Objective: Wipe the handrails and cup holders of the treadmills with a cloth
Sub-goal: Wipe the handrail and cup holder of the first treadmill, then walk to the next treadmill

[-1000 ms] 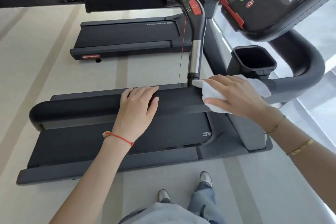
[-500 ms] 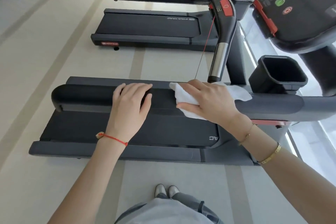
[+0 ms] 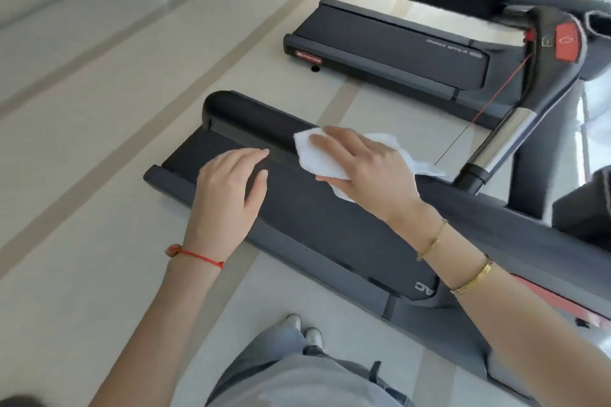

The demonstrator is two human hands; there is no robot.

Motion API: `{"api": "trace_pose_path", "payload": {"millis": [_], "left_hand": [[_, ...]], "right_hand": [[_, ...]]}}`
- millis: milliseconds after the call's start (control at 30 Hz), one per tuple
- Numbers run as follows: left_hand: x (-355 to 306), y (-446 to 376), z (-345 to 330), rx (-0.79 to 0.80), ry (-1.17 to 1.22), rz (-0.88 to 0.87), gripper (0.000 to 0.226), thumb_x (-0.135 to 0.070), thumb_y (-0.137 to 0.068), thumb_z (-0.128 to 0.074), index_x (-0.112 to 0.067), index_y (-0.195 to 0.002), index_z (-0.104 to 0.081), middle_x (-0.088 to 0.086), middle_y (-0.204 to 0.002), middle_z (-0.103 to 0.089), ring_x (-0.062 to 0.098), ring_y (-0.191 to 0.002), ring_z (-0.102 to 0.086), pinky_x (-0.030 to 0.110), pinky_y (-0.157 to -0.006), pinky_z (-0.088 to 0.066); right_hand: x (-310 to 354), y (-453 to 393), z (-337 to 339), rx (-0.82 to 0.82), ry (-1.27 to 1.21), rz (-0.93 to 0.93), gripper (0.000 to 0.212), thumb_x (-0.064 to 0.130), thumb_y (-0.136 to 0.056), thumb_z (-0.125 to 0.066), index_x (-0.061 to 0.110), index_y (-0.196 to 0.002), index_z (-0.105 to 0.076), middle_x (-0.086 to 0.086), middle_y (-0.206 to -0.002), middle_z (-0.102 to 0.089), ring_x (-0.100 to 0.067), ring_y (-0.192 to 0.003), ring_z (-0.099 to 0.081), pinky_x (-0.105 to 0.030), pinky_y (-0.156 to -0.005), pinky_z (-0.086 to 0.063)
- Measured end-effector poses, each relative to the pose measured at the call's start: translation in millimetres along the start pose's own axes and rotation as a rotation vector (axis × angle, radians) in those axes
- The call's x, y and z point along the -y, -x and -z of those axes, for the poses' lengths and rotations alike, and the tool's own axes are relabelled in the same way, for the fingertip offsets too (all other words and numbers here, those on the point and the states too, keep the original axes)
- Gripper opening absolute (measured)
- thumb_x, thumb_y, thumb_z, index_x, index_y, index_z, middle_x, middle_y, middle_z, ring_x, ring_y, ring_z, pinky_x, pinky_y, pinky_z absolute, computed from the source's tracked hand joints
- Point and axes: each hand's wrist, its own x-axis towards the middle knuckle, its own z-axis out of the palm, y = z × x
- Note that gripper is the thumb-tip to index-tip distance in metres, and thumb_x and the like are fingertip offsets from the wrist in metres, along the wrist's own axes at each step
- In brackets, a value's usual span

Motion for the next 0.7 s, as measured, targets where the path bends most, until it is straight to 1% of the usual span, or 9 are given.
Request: {"api": "trace_pose_path", "payload": {"millis": [100, 167, 233, 333, 400, 500, 567, 633, 700], "left_hand": [[14, 26, 15, -0.028, -0.016, 0.095, 0.029, -0.012, -0.097, -0.057, -0.007, -0.125, -0.064, 0.006, -0.123, -0.066, 0.024, -0.116, -0.06, 0.044, -0.101, -0.047], [24, 43, 25, -0.053, -0.028, 0.155, 0.03, -0.013, -0.097, -0.057, -0.008, -0.125, -0.063, 0.005, -0.123, -0.066, 0.022, -0.115, -0.06, 0.036, -0.102, -0.045], [35, 59, 34, -0.069, -0.046, 0.222, 0.03, -0.014, -0.097, -0.058, -0.01, -0.126, -0.063, 0.003, -0.123, -0.065, 0.02, -0.115, -0.059, 0.027, -0.103, -0.04], [50, 80, 44, -0.091, -0.089, 0.309, 0.03, -0.013, -0.096, -0.06, -0.013, -0.126, -0.062, 0.0, -0.123, -0.065, 0.017, -0.114, -0.058, 0.013, -0.1, -0.029], [62, 94, 49, -0.116, -0.112, 0.355, 0.03, -0.012, -0.095, -0.062, -0.012, -0.125, -0.063, 0.0, -0.121, -0.065, 0.016, -0.112, -0.058, 0.009, -0.1, -0.027], [84, 110, 57, -0.141, -0.134, 0.429, 0.029, -0.013, -0.095, -0.062, -0.014, -0.124, -0.064, -0.001, -0.12, -0.066, 0.015, -0.111, -0.058, 0.017, -0.099, -0.034], [104, 119, 63, -0.157, -0.139, 0.49, 0.029, -0.014, -0.095, -0.062, -0.015, -0.124, -0.064, -0.002, -0.12, -0.066, 0.015, -0.111, -0.058, 0.015, -0.099, -0.032], [126, 126, 72, -0.171, -0.148, 0.553, 0.03, -0.015, -0.095, -0.062, -0.016, -0.124, -0.064, -0.003, -0.12, -0.066, 0.013, -0.111, -0.057, 0.012, -0.099, -0.03], [150, 132, 84, -0.185, -0.164, 0.597, 0.03, -0.016, -0.095, -0.061, -0.017, -0.125, -0.064, -0.003, -0.121, -0.065, 0.014, -0.111, -0.058, 0.016, -0.099, -0.033]], "right_hand": [[13, -5, -6, -0.1, -0.134, 0.049, 0.032, 0.037, -0.093, -0.063, 0.023, -0.121, -0.066, 0.008, -0.118, -0.066, -0.011, -0.104, -0.065, -0.022, -0.062, -0.049], [27, -8, -8, -0.103, -0.247, 0.075, 0.031, 0.039, -0.095, -0.06, 0.024, -0.121, -0.067, 0.01, -0.116, -0.067, -0.01, -0.1, -0.066, -0.023, -0.061, -0.05], [46, -11, -13, -0.067, -0.367, 0.117, 0.032, 0.041, -0.095, -0.06, 0.024, -0.12, -0.067, 0.011, -0.113, -0.067, -0.01, -0.093, -0.066, -0.024, -0.059, -0.051], [77, -20, -21, 0.049, -0.506, 0.147, 0.037, 0.046, -0.09, -0.065, 0.024, -0.12, -0.066, 0.012, -0.109, -0.067, -0.01, -0.085, -0.066, -0.025, -0.054, -0.05], [98, -29, -30, 0.166, -0.56, 0.12, 0.04, 0.049, -0.086, -0.067, 0.028, -0.12, -0.064, 0.015, -0.107, -0.065, -0.009, -0.08, -0.063, -0.023, -0.051, -0.046], [126, -46, -48, 0.333, -0.621, 0.083, 0.04, 0.053, -0.083, -0.066, 0.036, -0.119, -0.06, 0.018, -0.108, -0.063, -0.007, -0.074, -0.06, -0.022, -0.052, -0.04], [145, -60, -64, 0.399, -0.651, 0.089, 0.041, 0.054, -0.082, -0.066, 0.037, -0.118, -0.059, 0.018, -0.108, -0.063, -0.01, -0.073, -0.061, -0.024, -0.054, -0.045], [167, -78, -81, 0.446, -0.654, 0.101, 0.043, 0.055, -0.081, -0.067, 0.037, -0.119, -0.059, 0.018, -0.11, -0.063, -0.013, -0.077, -0.064, -0.029, -0.058, -0.05], [190, -97, -97, 0.484, -0.663, 0.108, 0.045, 0.056, -0.081, -0.066, 0.036, -0.12, -0.059, 0.017, -0.112, -0.063, -0.015, -0.083, -0.065, -0.032, -0.064, -0.053]]}}
